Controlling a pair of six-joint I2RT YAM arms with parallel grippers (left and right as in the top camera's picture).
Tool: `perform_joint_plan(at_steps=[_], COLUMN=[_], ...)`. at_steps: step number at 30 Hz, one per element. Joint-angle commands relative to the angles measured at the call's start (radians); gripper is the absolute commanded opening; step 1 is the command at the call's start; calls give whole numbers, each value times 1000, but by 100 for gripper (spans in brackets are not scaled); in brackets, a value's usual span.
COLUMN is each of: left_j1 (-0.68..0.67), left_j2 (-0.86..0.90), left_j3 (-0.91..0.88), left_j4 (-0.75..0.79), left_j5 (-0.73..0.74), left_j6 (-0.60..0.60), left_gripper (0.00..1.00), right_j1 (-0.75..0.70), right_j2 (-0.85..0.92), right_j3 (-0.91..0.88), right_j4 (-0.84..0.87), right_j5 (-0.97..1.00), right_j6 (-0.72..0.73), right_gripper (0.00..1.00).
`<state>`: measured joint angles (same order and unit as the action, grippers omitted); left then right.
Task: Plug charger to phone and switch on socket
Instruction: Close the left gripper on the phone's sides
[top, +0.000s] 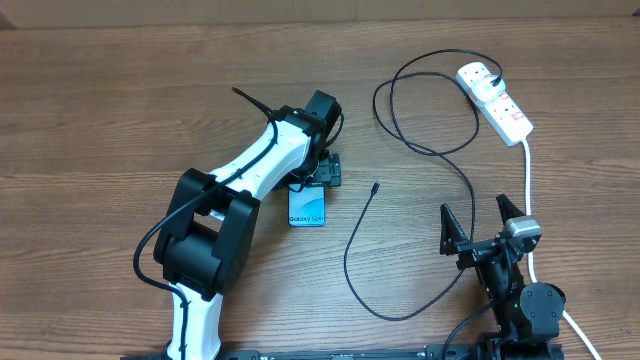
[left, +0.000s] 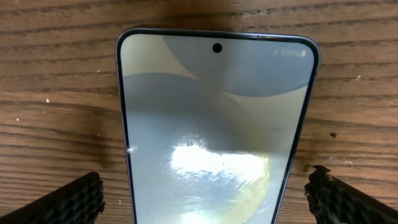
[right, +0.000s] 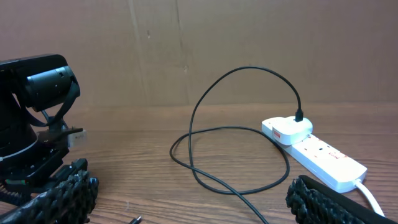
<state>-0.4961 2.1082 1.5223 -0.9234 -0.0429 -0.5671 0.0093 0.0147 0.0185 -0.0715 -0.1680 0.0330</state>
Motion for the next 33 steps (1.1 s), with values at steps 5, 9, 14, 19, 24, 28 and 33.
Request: perform_joint_plan(at_steps=[5, 9, 14, 19, 24, 28, 33], left_j1=[-4, -4, -4, -4, -3, -3, -3], left_j2=[17, 35, 79, 103, 105, 105, 105], left_j3=[-15, -15, -15, -15, -15, -15, -15], left_j4=[1, 1, 0, 1, -1, -8, -10], left_j5=[-20, -19, -14, -9, -9, -9, -10], left_j6=[17, 17, 17, 17, 17, 17, 17], left_gripper=[100, 100, 100, 100, 100, 100, 100], right_j1=[5, 5, 5, 5, 5, 5, 5], right_j2=[-11, -11, -11, -11, -11, -11, -11], right_j3=[-11, -11, -11, -11, -11, -11, -11], right_j4=[4, 4, 4, 3, 4, 4, 4], right_j5=[2, 2, 2, 2, 2, 2, 2], right_j6=[-1, -1, -1, -1, -1, -1, -1], right_gripper=[100, 100, 100, 100, 100, 100, 100])
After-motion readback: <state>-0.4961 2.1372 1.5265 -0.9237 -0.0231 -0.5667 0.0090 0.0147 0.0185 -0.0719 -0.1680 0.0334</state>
